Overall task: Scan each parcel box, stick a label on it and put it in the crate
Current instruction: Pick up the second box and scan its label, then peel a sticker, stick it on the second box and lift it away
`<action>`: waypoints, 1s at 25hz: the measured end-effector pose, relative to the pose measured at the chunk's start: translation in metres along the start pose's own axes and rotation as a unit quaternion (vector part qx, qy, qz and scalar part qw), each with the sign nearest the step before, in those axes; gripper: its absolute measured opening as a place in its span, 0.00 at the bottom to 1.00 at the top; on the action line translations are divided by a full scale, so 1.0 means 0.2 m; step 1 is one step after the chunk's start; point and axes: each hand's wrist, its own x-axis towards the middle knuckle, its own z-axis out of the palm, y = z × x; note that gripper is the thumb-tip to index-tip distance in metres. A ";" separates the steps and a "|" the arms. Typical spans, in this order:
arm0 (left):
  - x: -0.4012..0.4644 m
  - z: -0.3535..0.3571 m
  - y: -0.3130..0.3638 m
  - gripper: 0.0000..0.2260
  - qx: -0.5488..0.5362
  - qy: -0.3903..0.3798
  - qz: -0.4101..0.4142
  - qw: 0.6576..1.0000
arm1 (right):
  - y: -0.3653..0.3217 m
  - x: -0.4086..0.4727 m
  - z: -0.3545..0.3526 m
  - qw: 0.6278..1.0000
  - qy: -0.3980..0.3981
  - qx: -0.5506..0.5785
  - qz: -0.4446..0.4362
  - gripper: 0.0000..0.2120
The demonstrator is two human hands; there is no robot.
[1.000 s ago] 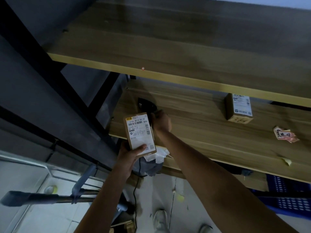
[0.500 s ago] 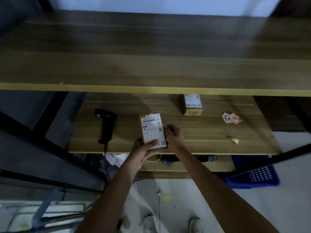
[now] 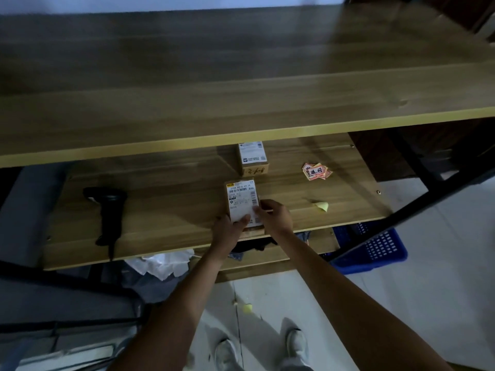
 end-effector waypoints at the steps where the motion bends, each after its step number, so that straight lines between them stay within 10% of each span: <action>1: 0.01 0.01 0.01 0.16 0.000 -0.007 0.000 1.000 | 0.01 0.02 -0.01 1.000 -0.006 -0.005 0.003 0.12; 7: 0.10 0.06 -0.01 0.19 0.016 -0.007 -0.030 0.999 | 0.05 0.10 -0.01 0.999 -0.040 -0.004 0.020 0.12; 13: 0.18 0.07 -0.06 0.43 0.118 0.099 -0.059 0.986 | 0.08 0.19 -0.12 0.999 -0.045 -0.028 -0.006 0.11; 25: 0.17 0.32 0.12 0.17 0.372 0.130 0.134 0.909 | 0.35 0.74 -0.69 0.972 0.115 -0.192 0.063 0.12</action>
